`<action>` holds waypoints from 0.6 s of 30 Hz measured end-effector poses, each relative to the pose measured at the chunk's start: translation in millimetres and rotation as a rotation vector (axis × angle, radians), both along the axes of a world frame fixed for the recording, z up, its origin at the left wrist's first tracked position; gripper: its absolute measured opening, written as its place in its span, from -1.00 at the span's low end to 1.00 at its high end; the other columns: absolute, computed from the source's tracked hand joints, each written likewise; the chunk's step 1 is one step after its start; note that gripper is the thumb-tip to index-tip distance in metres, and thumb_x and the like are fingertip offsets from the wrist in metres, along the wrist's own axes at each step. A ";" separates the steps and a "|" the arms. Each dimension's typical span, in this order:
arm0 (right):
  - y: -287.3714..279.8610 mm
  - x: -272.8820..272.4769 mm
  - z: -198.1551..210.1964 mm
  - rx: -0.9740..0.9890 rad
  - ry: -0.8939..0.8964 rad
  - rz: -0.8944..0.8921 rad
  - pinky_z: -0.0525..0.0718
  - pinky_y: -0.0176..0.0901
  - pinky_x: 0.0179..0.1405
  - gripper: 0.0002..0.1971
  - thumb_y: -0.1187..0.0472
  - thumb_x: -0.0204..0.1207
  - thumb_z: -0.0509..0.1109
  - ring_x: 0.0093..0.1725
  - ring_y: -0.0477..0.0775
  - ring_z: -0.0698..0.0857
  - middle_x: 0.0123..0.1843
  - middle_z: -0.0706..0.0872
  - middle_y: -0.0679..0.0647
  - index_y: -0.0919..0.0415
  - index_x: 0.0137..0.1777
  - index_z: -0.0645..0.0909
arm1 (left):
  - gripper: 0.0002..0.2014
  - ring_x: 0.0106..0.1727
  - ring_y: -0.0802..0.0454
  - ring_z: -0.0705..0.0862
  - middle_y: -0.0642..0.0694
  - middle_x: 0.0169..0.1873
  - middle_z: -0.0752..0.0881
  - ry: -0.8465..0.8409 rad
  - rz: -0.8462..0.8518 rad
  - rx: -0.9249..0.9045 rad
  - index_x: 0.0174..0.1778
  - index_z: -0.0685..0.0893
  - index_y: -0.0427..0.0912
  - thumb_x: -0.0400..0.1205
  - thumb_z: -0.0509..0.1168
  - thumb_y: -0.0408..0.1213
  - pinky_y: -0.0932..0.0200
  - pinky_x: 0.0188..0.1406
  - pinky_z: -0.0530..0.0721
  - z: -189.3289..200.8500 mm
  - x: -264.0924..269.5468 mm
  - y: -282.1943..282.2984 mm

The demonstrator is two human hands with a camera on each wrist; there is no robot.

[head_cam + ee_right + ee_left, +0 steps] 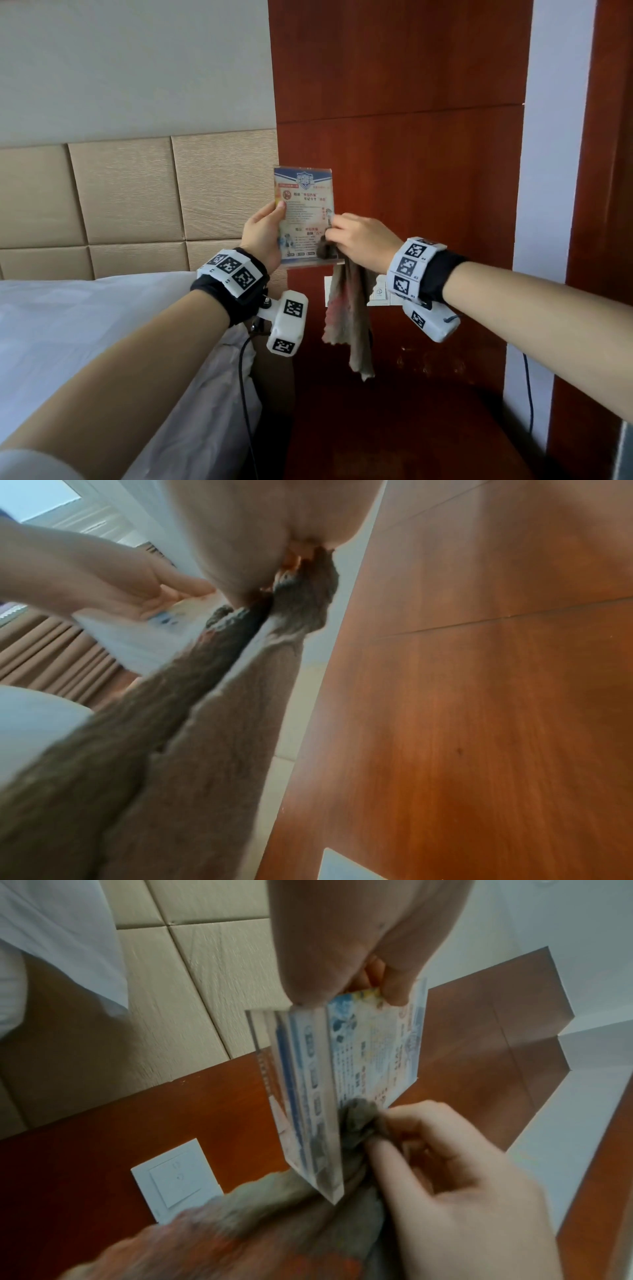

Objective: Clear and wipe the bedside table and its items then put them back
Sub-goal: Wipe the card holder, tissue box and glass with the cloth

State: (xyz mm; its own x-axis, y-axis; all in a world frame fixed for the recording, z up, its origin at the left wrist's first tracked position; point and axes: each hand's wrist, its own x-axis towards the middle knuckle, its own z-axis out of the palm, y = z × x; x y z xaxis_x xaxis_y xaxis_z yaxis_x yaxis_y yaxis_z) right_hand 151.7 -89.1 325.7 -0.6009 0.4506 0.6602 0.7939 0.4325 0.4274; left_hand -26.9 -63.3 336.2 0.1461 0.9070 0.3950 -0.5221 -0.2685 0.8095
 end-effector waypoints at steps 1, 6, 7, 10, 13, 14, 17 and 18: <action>1.3 0.5 -3.8 -0.002 -0.017 0.007 0.71 0.01 -0.56 -0.81 0.56 0.24 0.48 -0.28 0.23 0.70 -0.24 0.70 0.20 0.33 -0.19 0.69 | -0.75 0.23 -0.26 0.68 -0.32 0.23 0.68 -0.007 0.008 -0.005 0.22 0.63 -0.28 0.72 0.13 -0.31 -0.29 0.24 0.61 1.0 -0.7 0.2; 0.7 0.6 -2.7 0.006 0.051 -0.016 0.70 0.03 -0.50 -0.84 0.55 0.31 0.42 -0.21 0.26 0.70 -0.20 0.69 0.22 0.35 -0.16 0.69 | -0.72 0.24 -0.26 0.68 -0.33 0.24 0.67 -0.005 0.014 -0.011 0.30 0.59 -0.29 0.72 0.13 -0.31 -0.31 0.23 0.62 -0.1 -1.9 -0.6; -1.4 -0.5 0.6 0.003 0.070 -0.030 0.69 0.03 -0.47 -0.85 0.54 0.35 0.40 -0.19 0.26 0.68 -0.18 0.68 0.23 0.36 -0.15 0.69 | -0.72 0.24 -0.26 0.68 -0.32 0.24 0.67 0.000 0.012 -0.011 0.30 0.59 -0.29 0.72 0.13 -0.31 -0.30 0.21 0.63 -1.3 -2.2 -0.8; -6.4 -1.9 15.8 -0.042 0.143 -0.115 0.67 0.14 -0.18 -0.83 0.44 0.55 0.23 -0.01 0.23 0.62 -0.03 0.64 0.22 0.35 0.00 0.65 | -0.73 0.23 -0.25 0.67 -0.34 0.26 0.65 0.032 -0.024 0.010 0.27 0.59 -0.28 0.73 0.12 -0.31 -0.25 0.16 0.66 -5.3 -2.6 -2.6; -6.4 2.3 32.3 -0.026 0.228 -0.159 0.63 0.16 -0.08 -0.80 0.39 0.60 0.17 0.04 0.20 0.58 0.00 0.62 0.20 0.34 0.04 0.63 | -0.77 0.14 -0.22 0.68 -0.36 0.27 0.62 0.074 -0.053 0.030 0.20 0.61 -0.26 0.73 0.11 -0.31 -0.21 0.09 0.69 -10.5 -1.5 -3.8; -5.8 4.0 37.4 -0.007 0.253 -0.165 0.63 0.16 -0.09 -0.81 0.39 0.60 0.17 0.03 0.21 0.58 -0.01 0.62 0.20 0.33 0.04 0.63 | -0.77 0.13 -0.21 0.69 -0.36 0.27 0.62 0.085 -0.063 0.032 0.18 0.62 -0.25 0.73 0.10 -0.31 -0.20 0.08 0.70 -12.2 -0.4 -4.0; -6.3 8.1 48.7 0.018 0.307 -0.172 0.64 0.12 -0.13 -0.82 0.40 0.58 0.19 0.03 0.21 0.60 -0.02 0.63 0.20 0.33 0.03 0.63 | -0.78 0.14 -0.20 0.69 -0.33 0.24 0.65 0.095 -0.083 0.033 0.15 0.63 -0.22 0.73 0.10 -0.31 -0.21 0.10 0.69 -15.5 2.3 -3.4; -6.1 9.0 49.8 0.019 0.314 -0.177 0.64 0.12 -0.13 -0.82 0.40 0.58 0.19 0.03 0.21 0.60 -0.02 0.63 0.20 0.33 0.03 0.63 | -0.78 0.13 -0.20 0.70 -0.32 0.22 0.66 0.096 -0.084 0.034 0.16 0.63 -0.22 0.73 0.10 -0.31 -0.21 0.10 0.69 -15.8 2.7 -3.2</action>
